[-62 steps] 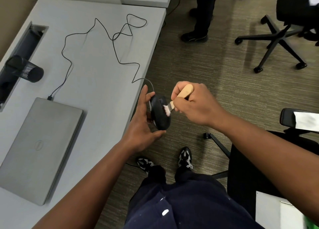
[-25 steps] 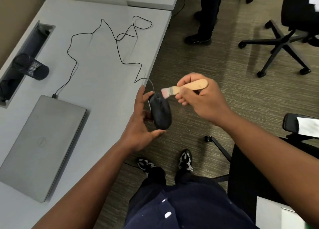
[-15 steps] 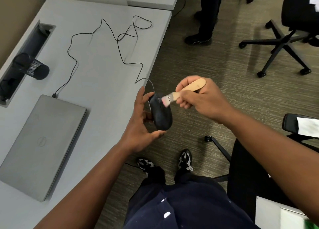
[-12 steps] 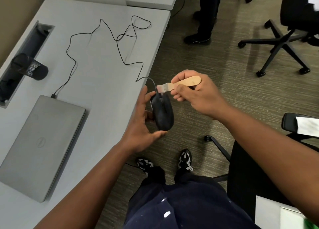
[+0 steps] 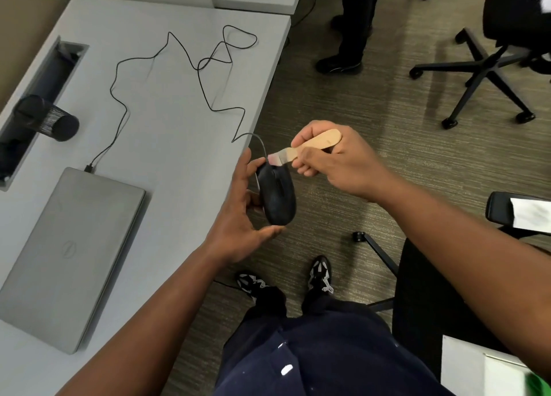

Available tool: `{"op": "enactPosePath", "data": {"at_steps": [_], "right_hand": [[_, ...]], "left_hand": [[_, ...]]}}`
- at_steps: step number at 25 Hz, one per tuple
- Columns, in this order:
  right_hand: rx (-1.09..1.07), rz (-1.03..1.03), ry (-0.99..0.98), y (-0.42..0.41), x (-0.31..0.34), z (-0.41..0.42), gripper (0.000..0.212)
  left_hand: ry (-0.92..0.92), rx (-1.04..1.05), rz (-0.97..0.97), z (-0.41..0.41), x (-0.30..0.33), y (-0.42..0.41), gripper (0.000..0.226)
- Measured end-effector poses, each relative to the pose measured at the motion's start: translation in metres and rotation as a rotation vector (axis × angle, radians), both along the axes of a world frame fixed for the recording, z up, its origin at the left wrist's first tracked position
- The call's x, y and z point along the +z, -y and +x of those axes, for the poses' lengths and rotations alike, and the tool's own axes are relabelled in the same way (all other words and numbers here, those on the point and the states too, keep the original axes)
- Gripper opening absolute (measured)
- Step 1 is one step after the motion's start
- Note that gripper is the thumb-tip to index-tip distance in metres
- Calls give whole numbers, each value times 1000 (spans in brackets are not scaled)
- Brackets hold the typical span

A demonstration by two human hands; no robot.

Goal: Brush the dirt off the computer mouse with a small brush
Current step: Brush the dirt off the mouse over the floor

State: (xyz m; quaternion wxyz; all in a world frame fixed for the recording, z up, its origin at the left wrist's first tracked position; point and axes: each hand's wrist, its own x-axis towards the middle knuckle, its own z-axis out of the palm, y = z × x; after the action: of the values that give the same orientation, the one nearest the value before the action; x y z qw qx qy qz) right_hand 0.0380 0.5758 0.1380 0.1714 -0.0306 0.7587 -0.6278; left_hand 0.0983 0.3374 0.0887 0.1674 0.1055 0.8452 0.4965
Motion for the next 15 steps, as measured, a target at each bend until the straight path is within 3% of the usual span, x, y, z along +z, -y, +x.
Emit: {"op": "enactPosePath", "data": {"at_steps": [4, 9, 15], "right_hand": [[95, 52, 81, -6, 2, 1, 16], [-17, -18, 5, 0, 2, -6, 14], [128, 70, 109, -1, 5, -3, 16]], "left_hand": [[11, -1, -14, 2, -2, 2, 147], [-4, -17, -3, 1, -3, 3, 144], [-20, -6, -4, 4, -3, 6, 144]]}}
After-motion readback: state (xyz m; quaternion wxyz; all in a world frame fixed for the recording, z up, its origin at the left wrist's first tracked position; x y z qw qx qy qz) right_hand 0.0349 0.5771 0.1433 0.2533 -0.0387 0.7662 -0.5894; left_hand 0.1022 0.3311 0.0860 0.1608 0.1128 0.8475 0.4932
